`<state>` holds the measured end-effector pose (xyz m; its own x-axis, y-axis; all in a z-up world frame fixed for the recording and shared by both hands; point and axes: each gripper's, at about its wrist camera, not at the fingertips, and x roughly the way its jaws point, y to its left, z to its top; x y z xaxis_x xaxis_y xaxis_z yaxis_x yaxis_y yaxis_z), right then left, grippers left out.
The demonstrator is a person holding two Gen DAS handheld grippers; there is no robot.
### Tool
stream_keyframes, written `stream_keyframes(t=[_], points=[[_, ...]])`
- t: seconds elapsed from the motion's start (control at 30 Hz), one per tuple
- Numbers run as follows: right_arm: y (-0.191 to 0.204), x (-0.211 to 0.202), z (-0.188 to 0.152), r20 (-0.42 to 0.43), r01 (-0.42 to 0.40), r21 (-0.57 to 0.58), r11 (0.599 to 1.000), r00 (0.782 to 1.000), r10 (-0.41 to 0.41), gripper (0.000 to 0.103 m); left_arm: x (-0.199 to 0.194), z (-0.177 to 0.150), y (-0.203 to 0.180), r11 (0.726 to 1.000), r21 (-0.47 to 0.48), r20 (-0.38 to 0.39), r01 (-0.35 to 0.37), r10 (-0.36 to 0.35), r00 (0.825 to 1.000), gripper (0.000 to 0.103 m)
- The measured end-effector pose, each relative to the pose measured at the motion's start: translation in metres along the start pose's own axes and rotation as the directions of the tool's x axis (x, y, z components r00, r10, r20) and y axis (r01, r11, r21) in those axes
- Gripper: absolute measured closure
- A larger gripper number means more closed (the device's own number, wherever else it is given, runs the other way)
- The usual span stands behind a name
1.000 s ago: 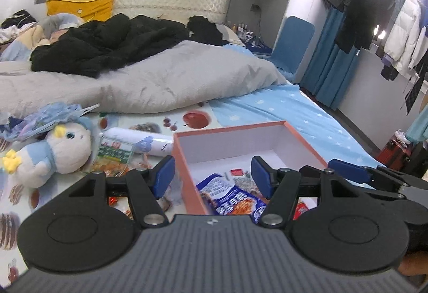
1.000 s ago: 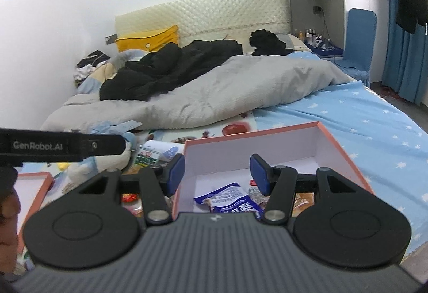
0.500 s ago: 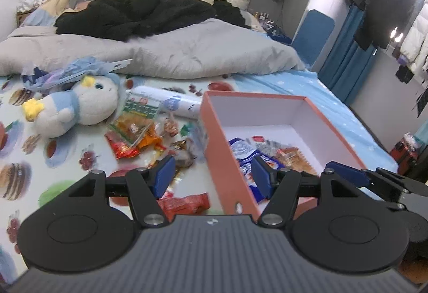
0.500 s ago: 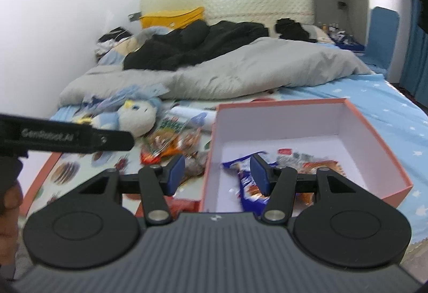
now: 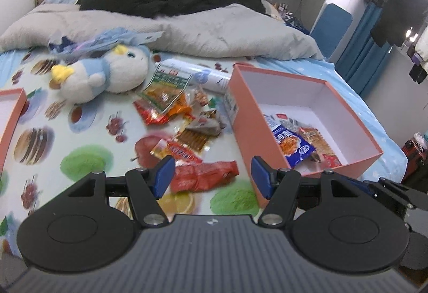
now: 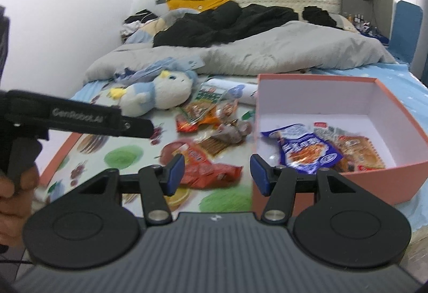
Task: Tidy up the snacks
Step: 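Withdraw both tools from the box back toward the snack pile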
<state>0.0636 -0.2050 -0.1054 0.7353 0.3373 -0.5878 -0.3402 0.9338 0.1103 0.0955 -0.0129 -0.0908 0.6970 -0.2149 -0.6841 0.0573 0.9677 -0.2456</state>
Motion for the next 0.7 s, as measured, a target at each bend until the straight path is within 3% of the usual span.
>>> stream_keyframes(t=[0.33, 0.7], points=[[0.022, 0.01, -0.006, -0.039, -0.04, -0.047, 0.998, 0.999, 0.038, 0.046, 0.008, -0.011, 0.022, 0.999, -0.04, -0.038, -0.017, 0.015, 0.999, 0.035], [0.035, 0.044, -0.003, -0.124, -0.045, -0.091, 0.995, 0.992, 0.033, 0.046, 0.047, -0.006, 0.044, 0.997, -0.074, -0.101, -0.025, 0.017, 0.995, 0.035]])
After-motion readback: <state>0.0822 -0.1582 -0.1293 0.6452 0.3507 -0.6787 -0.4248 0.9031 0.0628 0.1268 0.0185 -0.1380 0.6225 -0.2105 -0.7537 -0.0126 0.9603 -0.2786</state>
